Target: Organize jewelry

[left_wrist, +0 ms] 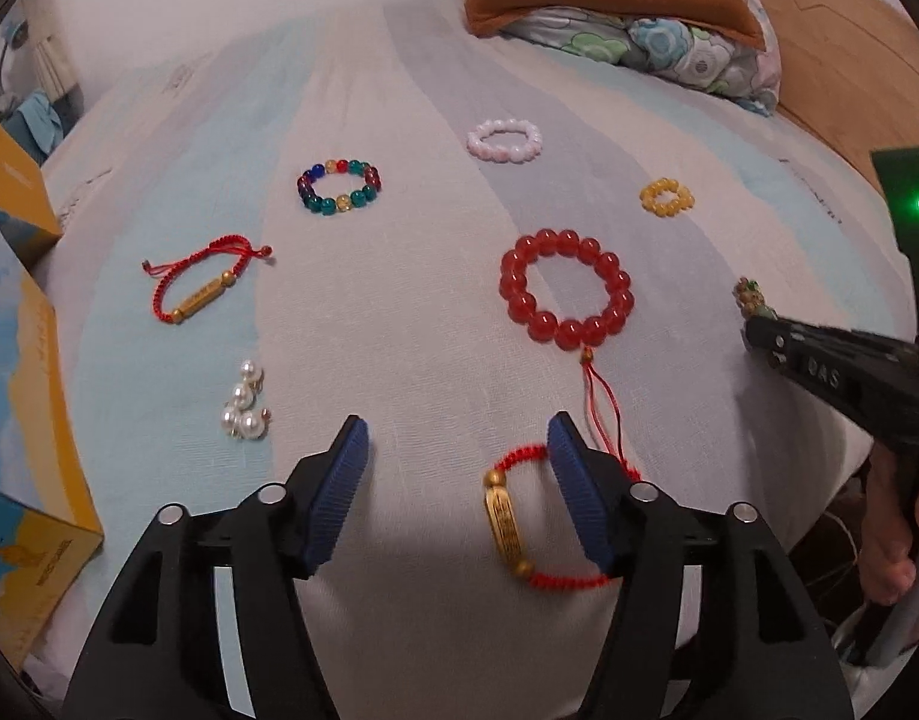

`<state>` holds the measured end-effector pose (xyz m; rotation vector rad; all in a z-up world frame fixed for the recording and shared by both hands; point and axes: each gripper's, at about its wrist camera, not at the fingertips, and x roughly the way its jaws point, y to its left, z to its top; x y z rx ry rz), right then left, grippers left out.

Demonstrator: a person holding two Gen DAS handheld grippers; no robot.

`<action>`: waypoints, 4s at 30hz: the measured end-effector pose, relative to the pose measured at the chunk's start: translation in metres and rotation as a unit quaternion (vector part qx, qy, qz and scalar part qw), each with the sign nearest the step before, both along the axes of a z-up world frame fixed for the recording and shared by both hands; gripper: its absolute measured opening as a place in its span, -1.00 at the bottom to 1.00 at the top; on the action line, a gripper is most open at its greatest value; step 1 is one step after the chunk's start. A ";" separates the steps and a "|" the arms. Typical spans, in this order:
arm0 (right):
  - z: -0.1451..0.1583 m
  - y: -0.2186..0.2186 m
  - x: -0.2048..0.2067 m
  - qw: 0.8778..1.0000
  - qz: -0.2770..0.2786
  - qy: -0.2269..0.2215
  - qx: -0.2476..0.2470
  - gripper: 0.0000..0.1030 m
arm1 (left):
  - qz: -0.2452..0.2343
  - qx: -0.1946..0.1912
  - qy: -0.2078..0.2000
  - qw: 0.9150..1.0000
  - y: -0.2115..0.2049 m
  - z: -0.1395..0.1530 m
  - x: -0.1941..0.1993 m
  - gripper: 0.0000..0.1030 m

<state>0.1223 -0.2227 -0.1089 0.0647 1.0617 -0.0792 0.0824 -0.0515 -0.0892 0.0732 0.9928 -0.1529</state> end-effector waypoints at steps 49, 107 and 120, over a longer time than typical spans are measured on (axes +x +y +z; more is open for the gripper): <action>0.023 0.002 -0.010 0.999 0.002 -0.029 0.020 -0.83 | -0.007 -0.014 -0.027 1.000 0.004 0.024 -0.014 -0.81; 0.020 0.024 -0.014 1.000 0.019 -0.016 0.012 -0.83 | 0.023 0.026 0.016 0.999 0.024 -0.014 -0.020 -0.85; 0.032 0.023 -0.017 0.999 0.021 -0.030 0.021 -0.83 | 0.013 0.003 -0.011 1.000 0.024 0.018 -0.026 -0.85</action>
